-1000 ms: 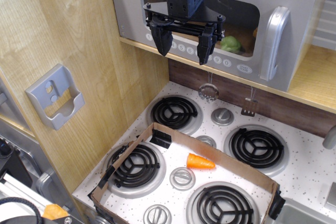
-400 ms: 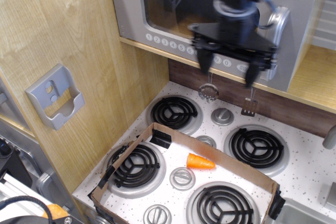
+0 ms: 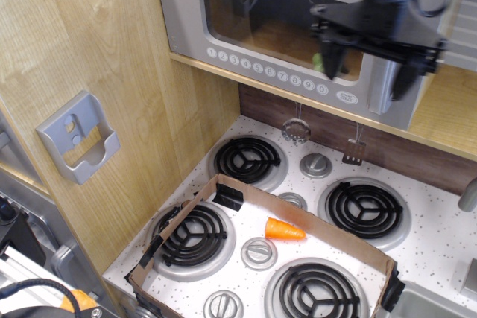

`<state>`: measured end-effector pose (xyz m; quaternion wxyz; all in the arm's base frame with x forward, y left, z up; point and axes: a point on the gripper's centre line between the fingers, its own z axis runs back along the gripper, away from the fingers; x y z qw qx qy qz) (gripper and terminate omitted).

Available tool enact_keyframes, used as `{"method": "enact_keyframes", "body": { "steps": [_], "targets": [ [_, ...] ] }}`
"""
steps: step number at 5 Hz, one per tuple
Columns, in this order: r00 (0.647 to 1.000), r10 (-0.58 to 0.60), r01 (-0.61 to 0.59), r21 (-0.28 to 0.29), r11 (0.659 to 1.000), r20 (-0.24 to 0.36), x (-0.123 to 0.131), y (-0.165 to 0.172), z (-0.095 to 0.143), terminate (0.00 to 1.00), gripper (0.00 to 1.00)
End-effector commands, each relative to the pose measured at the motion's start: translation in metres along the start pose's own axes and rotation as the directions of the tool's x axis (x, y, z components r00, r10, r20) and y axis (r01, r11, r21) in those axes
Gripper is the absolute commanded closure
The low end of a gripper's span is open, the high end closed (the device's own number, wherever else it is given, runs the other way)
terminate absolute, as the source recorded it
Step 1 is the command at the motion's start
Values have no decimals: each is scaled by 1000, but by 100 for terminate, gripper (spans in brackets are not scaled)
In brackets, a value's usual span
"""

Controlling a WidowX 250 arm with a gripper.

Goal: Open microwave

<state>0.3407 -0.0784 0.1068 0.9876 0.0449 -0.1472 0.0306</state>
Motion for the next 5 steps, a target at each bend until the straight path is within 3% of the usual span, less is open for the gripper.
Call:
{"method": "enact_keyframes", "body": {
  "steps": [1,3,4,5],
  "targets": [
    [996,-27,27,-4,1000,82,28,-2,14,0,0],
    [995,-56,56,14,998,80,42,6,11,0,0],
    [997,-31,30,3,1000,72,41,5,9,0,100],
    [997,-4,4,12,1000,74,33,3,8,0,100]
  ]
}}
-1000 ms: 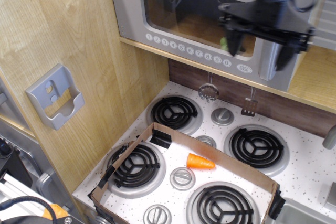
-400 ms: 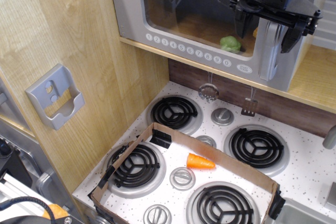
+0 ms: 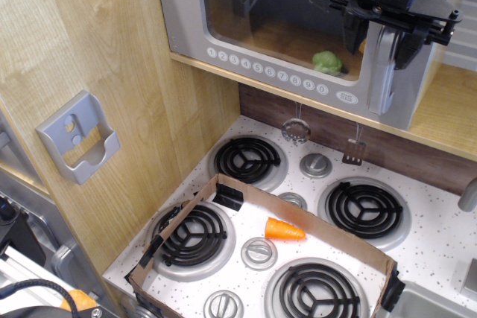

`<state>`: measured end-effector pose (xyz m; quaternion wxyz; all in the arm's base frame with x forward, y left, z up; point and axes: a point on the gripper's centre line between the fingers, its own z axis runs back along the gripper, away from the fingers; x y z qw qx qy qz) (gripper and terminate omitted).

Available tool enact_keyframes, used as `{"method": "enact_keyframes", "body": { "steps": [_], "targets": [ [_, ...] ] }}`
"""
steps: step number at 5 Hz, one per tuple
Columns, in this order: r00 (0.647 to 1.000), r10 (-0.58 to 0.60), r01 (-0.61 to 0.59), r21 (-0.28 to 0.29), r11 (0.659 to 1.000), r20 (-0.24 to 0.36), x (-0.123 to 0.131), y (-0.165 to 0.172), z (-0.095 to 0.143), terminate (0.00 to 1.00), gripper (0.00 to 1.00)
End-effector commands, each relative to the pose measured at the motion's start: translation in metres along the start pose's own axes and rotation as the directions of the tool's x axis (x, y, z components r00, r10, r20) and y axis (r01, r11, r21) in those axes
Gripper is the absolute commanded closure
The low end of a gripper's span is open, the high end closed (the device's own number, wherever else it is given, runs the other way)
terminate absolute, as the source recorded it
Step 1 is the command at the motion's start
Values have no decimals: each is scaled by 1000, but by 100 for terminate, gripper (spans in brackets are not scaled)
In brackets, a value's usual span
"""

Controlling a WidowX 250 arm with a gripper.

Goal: Open microwave

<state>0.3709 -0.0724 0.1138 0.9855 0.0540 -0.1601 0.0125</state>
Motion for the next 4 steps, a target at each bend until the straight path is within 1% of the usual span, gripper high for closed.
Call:
{"method": "enact_keyframes", "body": {
  "steps": [1,2,4],
  "targets": [
    [996,85,-85,7,996,32,-14,-1,10,0,100],
    [991,137,-137,4,991,-11,-34,1,11,0,100],
    [974,217,-216,32,976,-63,-66,13,23,0,100]
  ]
}}
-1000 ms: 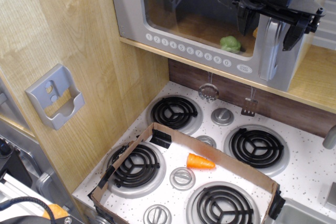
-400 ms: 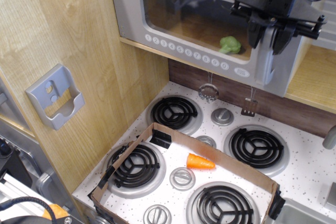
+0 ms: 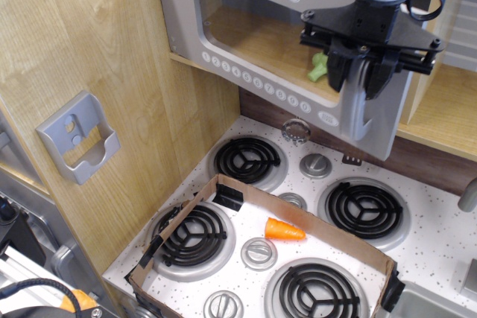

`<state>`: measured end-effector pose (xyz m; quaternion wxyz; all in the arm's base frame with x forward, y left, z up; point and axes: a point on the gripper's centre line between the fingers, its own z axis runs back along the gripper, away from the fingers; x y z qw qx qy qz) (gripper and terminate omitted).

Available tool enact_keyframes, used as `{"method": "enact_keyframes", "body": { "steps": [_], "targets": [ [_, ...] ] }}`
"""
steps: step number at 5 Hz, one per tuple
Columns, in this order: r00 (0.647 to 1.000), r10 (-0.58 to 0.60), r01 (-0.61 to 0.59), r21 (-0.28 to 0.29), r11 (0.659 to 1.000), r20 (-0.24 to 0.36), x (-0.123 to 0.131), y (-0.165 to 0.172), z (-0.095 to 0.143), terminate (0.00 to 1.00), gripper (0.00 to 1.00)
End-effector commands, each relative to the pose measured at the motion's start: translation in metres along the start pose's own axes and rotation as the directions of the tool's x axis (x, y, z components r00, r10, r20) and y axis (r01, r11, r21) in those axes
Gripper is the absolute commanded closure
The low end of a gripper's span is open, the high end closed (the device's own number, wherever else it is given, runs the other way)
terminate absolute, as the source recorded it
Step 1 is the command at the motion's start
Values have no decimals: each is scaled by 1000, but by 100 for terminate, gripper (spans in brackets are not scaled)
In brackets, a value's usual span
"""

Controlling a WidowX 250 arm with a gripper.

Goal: Open microwave

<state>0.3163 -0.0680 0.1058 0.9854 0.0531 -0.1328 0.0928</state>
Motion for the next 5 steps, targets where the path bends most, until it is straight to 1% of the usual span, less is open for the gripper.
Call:
{"method": "enact_keyframes", "body": {
  "steps": [1,2,3,4,5],
  "targets": [
    [996,81,-80,18,997,-43,-24,20,17,0,100],
    [989,151,-150,70,986,-11,-33,14,15,0,0],
    [963,263,-267,94,959,53,-49,1,13,0,0],
    [934,354,-357,52,933,49,-62,-23,11,0,0],
    [931,359,-360,2,933,56,-63,-63,10,0,0]
  ]
}}
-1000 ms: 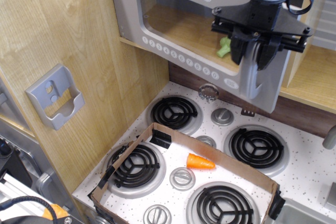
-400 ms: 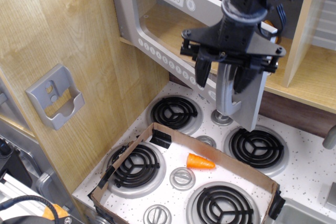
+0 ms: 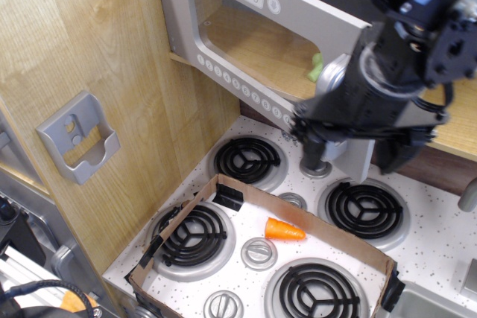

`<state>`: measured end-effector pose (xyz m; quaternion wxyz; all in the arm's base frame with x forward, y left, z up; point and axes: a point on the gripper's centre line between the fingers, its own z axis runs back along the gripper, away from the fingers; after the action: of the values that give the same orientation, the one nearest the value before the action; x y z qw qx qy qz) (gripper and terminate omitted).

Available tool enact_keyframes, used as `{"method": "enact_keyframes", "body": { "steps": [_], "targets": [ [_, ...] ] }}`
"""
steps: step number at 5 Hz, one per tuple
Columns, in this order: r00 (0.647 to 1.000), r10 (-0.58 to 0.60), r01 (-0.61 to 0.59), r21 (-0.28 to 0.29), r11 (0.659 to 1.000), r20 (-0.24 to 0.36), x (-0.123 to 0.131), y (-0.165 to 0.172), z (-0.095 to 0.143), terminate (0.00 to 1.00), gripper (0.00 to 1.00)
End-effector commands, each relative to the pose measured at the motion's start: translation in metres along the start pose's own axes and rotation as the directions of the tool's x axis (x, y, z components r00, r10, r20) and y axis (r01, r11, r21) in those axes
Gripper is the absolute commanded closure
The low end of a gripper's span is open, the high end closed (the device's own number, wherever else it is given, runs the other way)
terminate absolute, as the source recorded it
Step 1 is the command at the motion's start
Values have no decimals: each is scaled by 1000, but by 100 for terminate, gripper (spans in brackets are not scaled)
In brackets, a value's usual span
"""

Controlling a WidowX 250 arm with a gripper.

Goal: Open microwave

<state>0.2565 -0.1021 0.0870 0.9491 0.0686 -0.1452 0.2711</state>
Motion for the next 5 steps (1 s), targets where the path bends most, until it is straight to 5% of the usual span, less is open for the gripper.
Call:
{"method": "enact_keyframes", "body": {
  "steps": [1,3,5],
  "targets": [
    [994,-103,105,-108,989,27,-3,-73,20,0,0],
    [958,-284,286,-204,936,35,38,-124,26,0,0],
    [888,-425,452,-169,876,176,55,-115,12,0,0]
  ]
}}
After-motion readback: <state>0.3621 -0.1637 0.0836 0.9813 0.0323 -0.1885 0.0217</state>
